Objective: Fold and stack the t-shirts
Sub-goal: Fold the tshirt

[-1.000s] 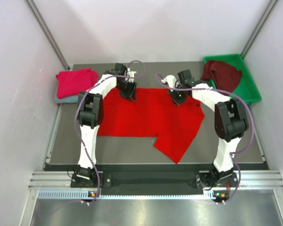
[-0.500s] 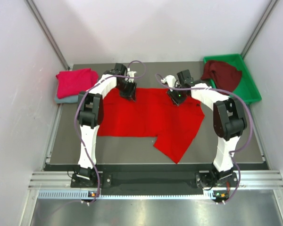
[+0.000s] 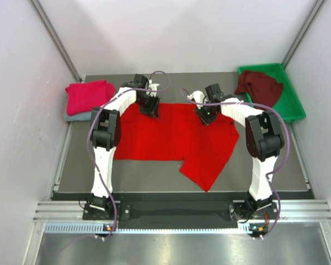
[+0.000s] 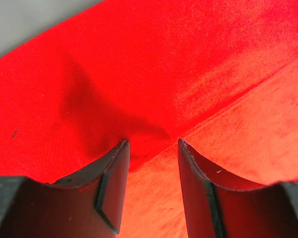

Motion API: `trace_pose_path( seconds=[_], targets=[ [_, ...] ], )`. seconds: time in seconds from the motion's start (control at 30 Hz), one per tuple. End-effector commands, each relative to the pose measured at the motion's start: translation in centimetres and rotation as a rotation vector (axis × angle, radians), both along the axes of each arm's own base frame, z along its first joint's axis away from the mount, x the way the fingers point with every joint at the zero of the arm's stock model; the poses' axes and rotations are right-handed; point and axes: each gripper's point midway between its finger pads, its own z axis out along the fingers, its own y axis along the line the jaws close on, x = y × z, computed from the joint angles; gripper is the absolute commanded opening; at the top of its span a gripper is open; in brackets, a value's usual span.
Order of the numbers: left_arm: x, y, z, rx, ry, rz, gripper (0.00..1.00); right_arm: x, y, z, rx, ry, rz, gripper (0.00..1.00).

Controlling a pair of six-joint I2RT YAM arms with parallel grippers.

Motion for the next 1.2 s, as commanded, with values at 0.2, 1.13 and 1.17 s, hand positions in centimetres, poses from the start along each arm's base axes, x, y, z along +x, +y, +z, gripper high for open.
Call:
trace_pose_path(
  seconds=[0.2, 1.13, 1.17],
  targets=[
    [-0.7, 0.3, -1.0, 0.023, 0.020, 0.000, 0.49, 1.7, 0.8, 0.6, 0.030, -0.031, 0.001, 0.29],
    [-0.2, -0.4, -1.6, -0.009, 0.025, 0.002, 0.49, 0.1, 1.8, 7.8, 0.114, -0.033, -0.038, 0.00],
    [-0.2, -0.5, -1.6, -0.012, 0.025, 0.001, 0.49, -0.3, 2.2, 7.8, 0.118, -0.024, -0.028, 0.00]
  ],
)
